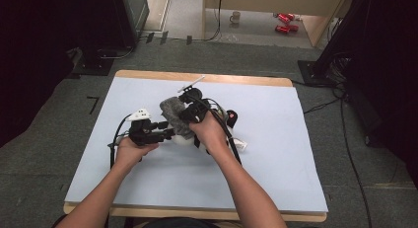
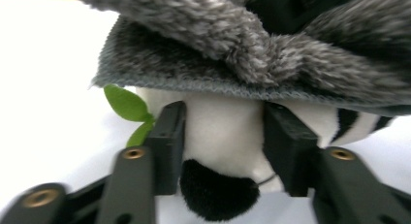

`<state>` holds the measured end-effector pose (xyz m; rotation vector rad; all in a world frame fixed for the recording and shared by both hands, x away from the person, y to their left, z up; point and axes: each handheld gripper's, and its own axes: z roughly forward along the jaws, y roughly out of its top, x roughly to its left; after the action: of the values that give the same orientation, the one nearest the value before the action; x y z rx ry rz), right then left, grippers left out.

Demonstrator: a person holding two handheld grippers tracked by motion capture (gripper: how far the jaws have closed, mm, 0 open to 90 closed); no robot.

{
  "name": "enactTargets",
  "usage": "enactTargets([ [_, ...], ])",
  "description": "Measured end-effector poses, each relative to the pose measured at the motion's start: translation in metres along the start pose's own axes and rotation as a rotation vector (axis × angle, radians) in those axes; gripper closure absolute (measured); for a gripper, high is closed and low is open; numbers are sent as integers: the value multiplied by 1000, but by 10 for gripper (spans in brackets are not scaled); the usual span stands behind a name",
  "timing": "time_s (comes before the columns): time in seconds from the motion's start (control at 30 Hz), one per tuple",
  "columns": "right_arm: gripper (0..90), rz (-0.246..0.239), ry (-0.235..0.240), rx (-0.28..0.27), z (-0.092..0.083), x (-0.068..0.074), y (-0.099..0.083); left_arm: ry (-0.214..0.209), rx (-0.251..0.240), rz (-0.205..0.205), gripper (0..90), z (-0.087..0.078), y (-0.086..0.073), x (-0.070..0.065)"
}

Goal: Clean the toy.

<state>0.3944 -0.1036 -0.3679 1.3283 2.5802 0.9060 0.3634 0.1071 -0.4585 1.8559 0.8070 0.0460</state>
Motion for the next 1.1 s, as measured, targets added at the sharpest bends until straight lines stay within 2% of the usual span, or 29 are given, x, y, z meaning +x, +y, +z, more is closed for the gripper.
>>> enactTargets([
  [0.07, 783, 6, 6, -2, -2, -3, -1, -1, 31, 25, 396, 0, -1, -2],
  [0.1, 783, 14, 13, -4, -2, -5, -1, -1, 31, 25, 370, 0, -1, -2],
  [0.13, 783, 24, 23, -5, -1, -6, -2, 11, 45, 67, 351, 1, -4, -6],
  [0.17, 783, 24, 23, -5, -1, -6, -2, 11, 45, 67, 340, 1, -4, -6],
  [0.2, 783, 16, 21, -5, 0, -6, -1, 16, 49, 88, 317, 3, -7, -8],
  [0.3, 783, 11, 23, -5, 2, -9, 1, 17, 60, 89, 277, 6, -10, -6],
  [0.37, 783, 31, 32, -5, 3, -10, 2, -7, 43, 81, 261, 10, -13, -1],
  [0.43, 782, 33, 28, -4, 4, -11, 2, -10, 34, 88, 253, 11, -13, 0],
  [0.47, 782, 31, 27, -9, 5, -12, 2, -14, 15, 111, 250, 13, -14, 1],
  [0.57, 782, 48, 37, -9, 5, -14, 2, -19, 4, 127, 235, 16, -15, 2],
  [0.6, 782, 48, 36, -9, 6, -14, 2, -7, -3, 135, 237, 20, -17, 0],
  [0.7, 782, 40, 17, -12, 7, -16, 2, -2, -19, 125, 276, 24, -17, -1],
  [0.73, 782, 42, 11, -14, 8, -16, 2, 3, -30, 104, 308, 27, -18, -1],
  [0.83, 783, 47, 12, -22, 9, -19, 2, 22, -30, 102, 437, 28, -17, -2],
  [0.87, 782, 54, 11, -27, 8, -20, 1, 39, -20, 101, 479, 27, -16, -5],
  [0.93, 782, 40, 6, -32, 7, -21, 1, 50, -14, 104, 550, 26, -14, -6],
  [1.0, 782, 37, 5, -34, 4, -24, 1, 44, -19, 92, 581, 26, -13, -6],
  [1.1, 781, 62, -2, -36, -3, -33, 1, 37, -22, 72, 596, 25, -12, -5],
])
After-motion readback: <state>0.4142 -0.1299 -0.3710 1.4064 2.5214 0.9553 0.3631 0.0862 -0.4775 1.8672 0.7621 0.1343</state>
